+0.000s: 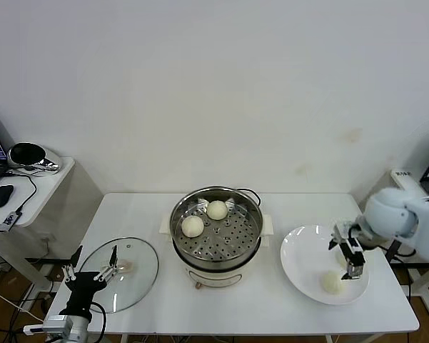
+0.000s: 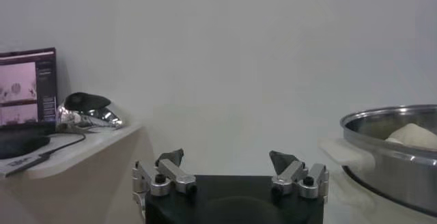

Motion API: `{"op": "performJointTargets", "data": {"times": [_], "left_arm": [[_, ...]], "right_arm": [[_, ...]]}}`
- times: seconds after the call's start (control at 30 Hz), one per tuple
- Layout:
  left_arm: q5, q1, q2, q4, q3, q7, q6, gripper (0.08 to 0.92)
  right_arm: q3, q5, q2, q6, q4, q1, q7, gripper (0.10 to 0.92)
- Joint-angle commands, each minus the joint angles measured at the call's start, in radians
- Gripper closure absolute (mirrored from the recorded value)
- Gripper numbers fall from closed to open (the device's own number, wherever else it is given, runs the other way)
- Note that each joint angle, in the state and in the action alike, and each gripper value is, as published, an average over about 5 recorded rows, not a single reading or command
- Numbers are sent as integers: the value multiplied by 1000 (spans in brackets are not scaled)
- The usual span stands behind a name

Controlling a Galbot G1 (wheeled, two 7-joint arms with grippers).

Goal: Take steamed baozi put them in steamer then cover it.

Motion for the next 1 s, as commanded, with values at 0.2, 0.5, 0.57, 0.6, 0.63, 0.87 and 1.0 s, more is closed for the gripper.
{"op": "performJointTargets", "data": {"times": [0.2,0.5,0.57,0.6,0.63,0.87,1.0], "left_arm": [[1,9,-5,-8,-15,5,2,177],[2,13,-11,-4,-19,4,2,177],[2,13,-13,-3,-19,5,1,177],[3,13,-13,-4,-19,5,1,177],[3,13,-14,-4,-18,5,1,177],[2,12,-16,-5,-21,3,0,177],[2,12,-17,-4,-22,2,-1,177]], "right_arm": [[329,-112,5,22,-110,-450,29,203],[381,-128,53,24,-177,-510,30,207],[388,-130,63,25,-191,-518,34,211],[392,-130,68,25,-197,-521,35,215],[395,-129,72,24,-200,-524,37,217],[420,-132,98,22,-218,-545,49,269],[425,-133,102,20,-219,-542,49,346]]}}
